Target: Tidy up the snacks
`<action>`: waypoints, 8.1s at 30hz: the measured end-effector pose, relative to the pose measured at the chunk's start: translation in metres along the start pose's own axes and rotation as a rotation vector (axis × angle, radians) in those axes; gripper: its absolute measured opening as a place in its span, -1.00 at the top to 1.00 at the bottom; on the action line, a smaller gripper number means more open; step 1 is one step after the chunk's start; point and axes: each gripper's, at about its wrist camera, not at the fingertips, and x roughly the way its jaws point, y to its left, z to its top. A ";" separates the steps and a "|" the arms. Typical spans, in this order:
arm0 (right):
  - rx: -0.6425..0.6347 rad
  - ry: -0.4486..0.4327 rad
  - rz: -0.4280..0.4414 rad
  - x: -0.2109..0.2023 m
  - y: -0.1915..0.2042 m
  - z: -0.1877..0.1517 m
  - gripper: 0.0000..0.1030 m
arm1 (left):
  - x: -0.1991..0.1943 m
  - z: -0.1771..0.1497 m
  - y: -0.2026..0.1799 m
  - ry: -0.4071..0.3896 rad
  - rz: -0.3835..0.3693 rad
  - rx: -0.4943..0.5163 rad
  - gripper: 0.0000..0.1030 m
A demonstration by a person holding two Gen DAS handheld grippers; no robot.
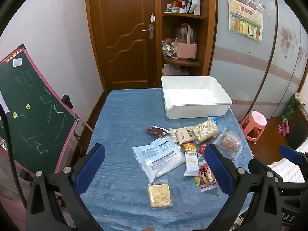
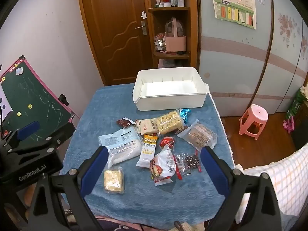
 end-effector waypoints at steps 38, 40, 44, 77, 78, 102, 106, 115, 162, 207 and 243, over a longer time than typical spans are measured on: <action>0.016 0.013 0.019 0.003 0.000 -0.002 -0.89 | 0.008 0.000 -0.001 0.037 -0.002 0.009 -0.99; 0.013 0.013 0.020 0.003 0.000 -0.002 -0.89 | 0.007 0.000 0.000 0.039 -0.001 0.008 -0.99; 0.014 0.013 0.020 0.002 -0.001 -0.002 -0.89 | 0.007 -0.001 -0.001 0.039 -0.001 0.008 -0.99; -0.014 -0.065 0.001 -0.022 -0.004 0.014 -0.89 | -0.007 0.011 0.012 0.003 -0.003 -0.035 -0.99; -0.019 -0.070 -0.006 -0.022 -0.004 0.015 -0.89 | -0.007 0.012 0.012 0.000 -0.001 -0.035 -0.99; -0.036 0.014 -0.048 0.034 -0.019 0.003 -0.88 | 0.082 -0.019 0.003 0.172 0.004 0.041 -0.99; -0.023 0.044 -0.062 0.051 -0.024 -0.005 -0.86 | 0.098 -0.033 0.001 0.202 0.004 0.052 -0.99; 0.019 0.174 -0.090 0.108 -0.038 -0.032 -0.65 | 0.166 -0.082 0.007 0.407 -0.003 0.028 -0.98; -0.023 0.201 0.019 0.140 -0.006 -0.063 -0.11 | 0.194 -0.123 -0.026 0.453 -0.246 -0.027 -0.11; 0.213 0.036 0.003 0.285 -0.108 0.212 -0.21 | 0.331 0.199 -0.108 0.080 -0.069 0.150 -0.70; 0.087 -0.075 -0.011 0.069 -0.071 0.141 -0.56 | 0.111 0.125 -0.016 0.007 -0.184 0.162 -0.99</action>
